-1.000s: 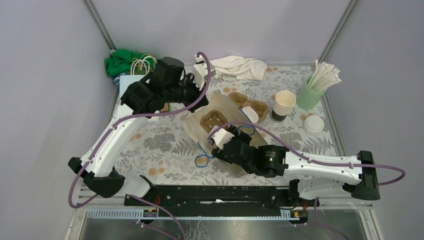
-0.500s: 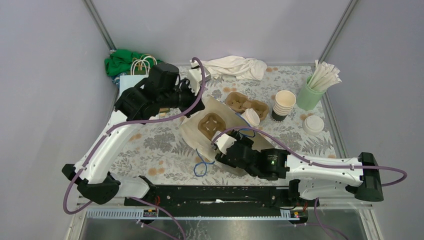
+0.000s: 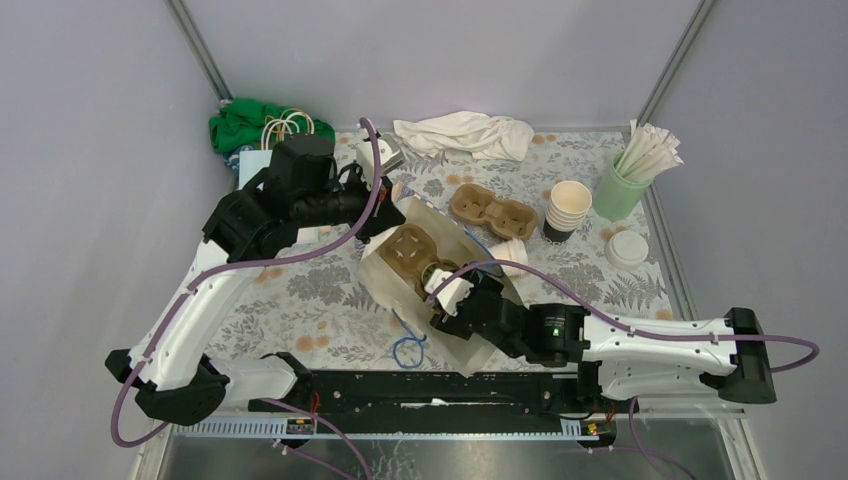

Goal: Pack the takeout coffee
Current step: Place the coffee cup on the cup tray.

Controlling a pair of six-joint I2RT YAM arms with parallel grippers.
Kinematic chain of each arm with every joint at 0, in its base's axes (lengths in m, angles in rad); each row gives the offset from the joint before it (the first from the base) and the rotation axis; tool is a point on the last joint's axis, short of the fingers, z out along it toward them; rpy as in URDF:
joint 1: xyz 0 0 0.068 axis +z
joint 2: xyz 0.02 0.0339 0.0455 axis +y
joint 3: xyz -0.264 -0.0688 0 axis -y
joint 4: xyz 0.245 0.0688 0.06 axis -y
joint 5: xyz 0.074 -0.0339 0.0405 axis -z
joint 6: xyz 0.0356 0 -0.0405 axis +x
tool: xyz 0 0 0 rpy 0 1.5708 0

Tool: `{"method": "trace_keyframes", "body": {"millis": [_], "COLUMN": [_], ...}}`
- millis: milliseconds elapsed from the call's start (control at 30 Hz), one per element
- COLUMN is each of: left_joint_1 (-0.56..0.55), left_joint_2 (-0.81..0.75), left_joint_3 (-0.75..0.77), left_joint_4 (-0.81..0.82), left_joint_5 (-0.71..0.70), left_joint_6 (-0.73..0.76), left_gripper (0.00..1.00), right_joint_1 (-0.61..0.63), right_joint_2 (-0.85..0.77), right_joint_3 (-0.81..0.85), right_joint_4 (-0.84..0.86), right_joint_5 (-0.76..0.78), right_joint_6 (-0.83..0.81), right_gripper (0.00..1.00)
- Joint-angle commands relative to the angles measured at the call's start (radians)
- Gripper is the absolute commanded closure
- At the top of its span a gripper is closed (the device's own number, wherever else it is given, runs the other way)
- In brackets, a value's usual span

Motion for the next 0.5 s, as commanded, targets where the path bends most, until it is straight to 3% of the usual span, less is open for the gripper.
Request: {"method": "trace_keyframes", "body": {"millis": [0, 167, 467], "left_joint_1": [-0.003, -0.003, -0.004], "left_joint_2": [-0.027, -0.023, -0.029], "left_joint_3": [0.019, 0.012, -0.013], "left_joint_4": [0.076, 0.075, 0.075], "left_joint_5": [0.050, 0.063, 0.060], "left_joint_6": [-0.015, -0.001, 0.019], "left_gripper": [1.00, 1.00, 1.00], "right_joint_1": [0.034, 0.069, 0.072], "right_joint_2": [0.020, 0.056, 0.047], "right_joint_3": [-0.009, -0.013, -0.029], "right_joint_4": [0.102, 0.157, 0.107], "right_joint_5": [0.048, 0.118, 0.072], "right_joint_6": [-0.062, -0.088, -0.017], "right_gripper": [0.71, 0.73, 0.73]}}
